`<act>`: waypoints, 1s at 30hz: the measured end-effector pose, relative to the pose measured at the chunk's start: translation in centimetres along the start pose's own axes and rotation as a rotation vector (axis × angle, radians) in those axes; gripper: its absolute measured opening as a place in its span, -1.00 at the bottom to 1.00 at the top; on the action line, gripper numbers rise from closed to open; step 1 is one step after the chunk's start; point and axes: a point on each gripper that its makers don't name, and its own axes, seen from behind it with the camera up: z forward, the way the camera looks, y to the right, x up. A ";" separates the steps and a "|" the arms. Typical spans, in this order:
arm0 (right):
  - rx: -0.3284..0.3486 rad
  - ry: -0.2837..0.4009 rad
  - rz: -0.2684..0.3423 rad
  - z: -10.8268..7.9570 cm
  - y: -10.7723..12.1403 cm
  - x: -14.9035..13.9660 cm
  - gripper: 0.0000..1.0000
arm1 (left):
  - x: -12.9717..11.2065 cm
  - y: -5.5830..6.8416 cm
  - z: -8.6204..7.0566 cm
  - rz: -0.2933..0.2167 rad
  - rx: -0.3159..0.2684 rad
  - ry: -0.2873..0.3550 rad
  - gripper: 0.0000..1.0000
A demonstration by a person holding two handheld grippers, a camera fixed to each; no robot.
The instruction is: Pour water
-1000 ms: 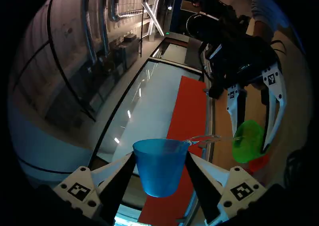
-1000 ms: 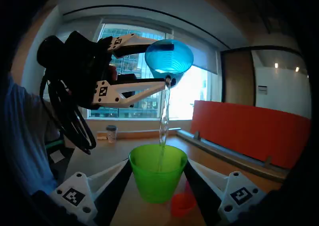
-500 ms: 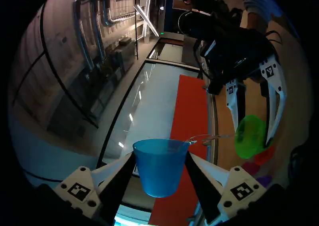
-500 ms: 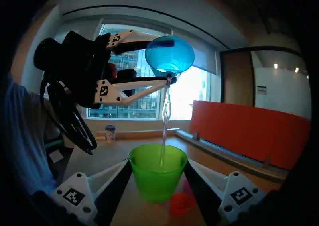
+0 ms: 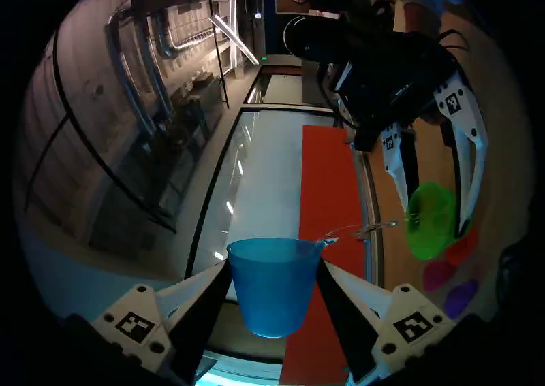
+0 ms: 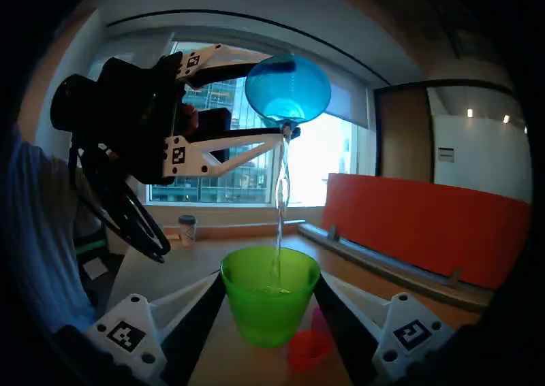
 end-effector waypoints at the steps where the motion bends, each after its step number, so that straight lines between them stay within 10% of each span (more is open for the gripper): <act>1: -0.001 0.000 -0.001 0.0 0.0 0.0 0.81 | 0.1 -0.1 0.0 0.013 0.002 0.000 0.71; 30: -0.022 0.013 0.000 -0.2 0.7 0.2 0.81 | 1.7 -0.1 0.5 0.288 0.003 0.030 0.71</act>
